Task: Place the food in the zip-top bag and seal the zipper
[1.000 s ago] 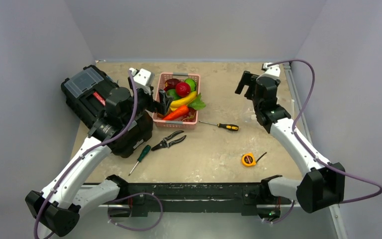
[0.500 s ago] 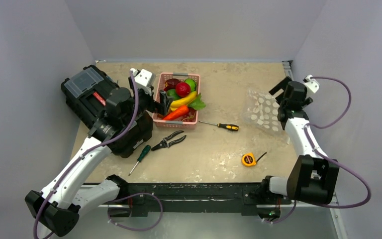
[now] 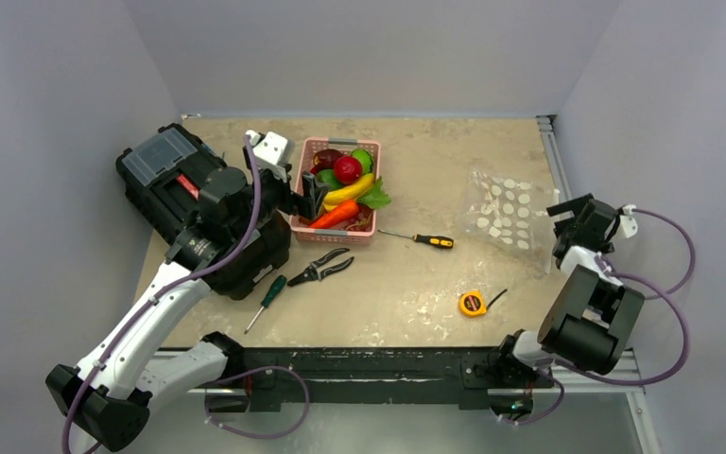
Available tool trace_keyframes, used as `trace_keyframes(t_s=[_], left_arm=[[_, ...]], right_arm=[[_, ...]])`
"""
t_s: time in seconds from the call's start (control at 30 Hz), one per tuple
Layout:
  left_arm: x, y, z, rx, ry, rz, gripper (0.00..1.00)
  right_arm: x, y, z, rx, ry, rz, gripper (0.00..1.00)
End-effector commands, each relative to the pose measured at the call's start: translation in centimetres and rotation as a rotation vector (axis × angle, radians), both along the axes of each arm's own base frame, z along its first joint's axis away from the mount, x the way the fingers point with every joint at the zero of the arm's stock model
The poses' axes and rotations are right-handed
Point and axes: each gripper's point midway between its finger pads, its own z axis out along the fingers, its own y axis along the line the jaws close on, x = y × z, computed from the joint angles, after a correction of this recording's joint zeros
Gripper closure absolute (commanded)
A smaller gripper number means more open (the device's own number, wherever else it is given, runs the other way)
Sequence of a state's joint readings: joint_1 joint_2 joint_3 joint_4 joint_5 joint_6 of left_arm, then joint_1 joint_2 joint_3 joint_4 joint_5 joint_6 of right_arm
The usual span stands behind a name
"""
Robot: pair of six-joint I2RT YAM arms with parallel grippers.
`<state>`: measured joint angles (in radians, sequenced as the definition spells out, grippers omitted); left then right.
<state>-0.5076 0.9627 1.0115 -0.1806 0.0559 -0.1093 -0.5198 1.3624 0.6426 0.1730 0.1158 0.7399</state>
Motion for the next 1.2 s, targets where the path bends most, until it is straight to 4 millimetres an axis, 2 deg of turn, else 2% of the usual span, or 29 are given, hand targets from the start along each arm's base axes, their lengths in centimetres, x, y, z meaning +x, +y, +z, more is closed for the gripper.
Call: trace_keyframes(t_s=[0.0, 0.13, 0.4, 0.47, 0.53, 0.7, 0.77, 0.83, 0.93, 1.1, 1.17], left_arm=[[-0.4, -0.3, 3.1, -0.027, -0.086, -0.024, 0.00], [-0.4, -0.5, 3.0, -0.028, -0.085, -0.031, 0.00], [-0.4, -0.8, 2.9, -0.028, -0.076, -0.046, 0.00], [-0.4, -0.9, 2.8, -0.027, -0.072, -0.048, 0.00], [-0.3, -0.9, 2.7, -0.027, -0.068, -0.050, 0.00], [-0.4, -1.0, 2.8, -0.031, -0.066, -0.057, 0.00], [-0.4, -1.1, 2.7, -0.030, -0.063, -0.059, 0.00], [-0.3, -1.1, 2.6, -0.029, -0.060, -0.058, 0.00], [-0.2, -1.2, 2.4, -0.027, -0.056, -0.058, 0.00], [-0.2, -1.3, 2.2, -0.028, -0.048, -0.063, 0.01], [-0.1, -1.4, 2.1, -0.027, -0.044, -0.063, 0.01]], right_arm=[[1.5, 0.0, 0.0, 0.052, -0.103, 0.033, 0.01], [1.6, 0.5, -1.3, 0.079, -0.102, 0.060, 0.01], [3.9, 2.9, -4.5, 0.189, -0.099, 0.229, 0.01], [4.7, 3.9, -4.6, 0.211, -0.117, 0.290, 0.01], [5.7, 5.9, -4.1, 0.236, -0.152, 0.382, 0.01], [8.5, 14.3, -1.4, 0.202, -0.206, 0.684, 0.01], [8.9, 16.3, -0.4, 0.194, -0.225, 0.747, 0.01], [9.0, 17.1, 0.4, 0.189, -0.241, 0.772, 0.01], [9.1, 17.2, 1.0, 0.177, -0.246, 0.786, 0.01], [9.3, 16.7, 0.4, 0.170, -0.216, 0.766, 0.01], [9.7, 16.7, -0.1, 0.187, -0.216, 0.760, 0.04]])
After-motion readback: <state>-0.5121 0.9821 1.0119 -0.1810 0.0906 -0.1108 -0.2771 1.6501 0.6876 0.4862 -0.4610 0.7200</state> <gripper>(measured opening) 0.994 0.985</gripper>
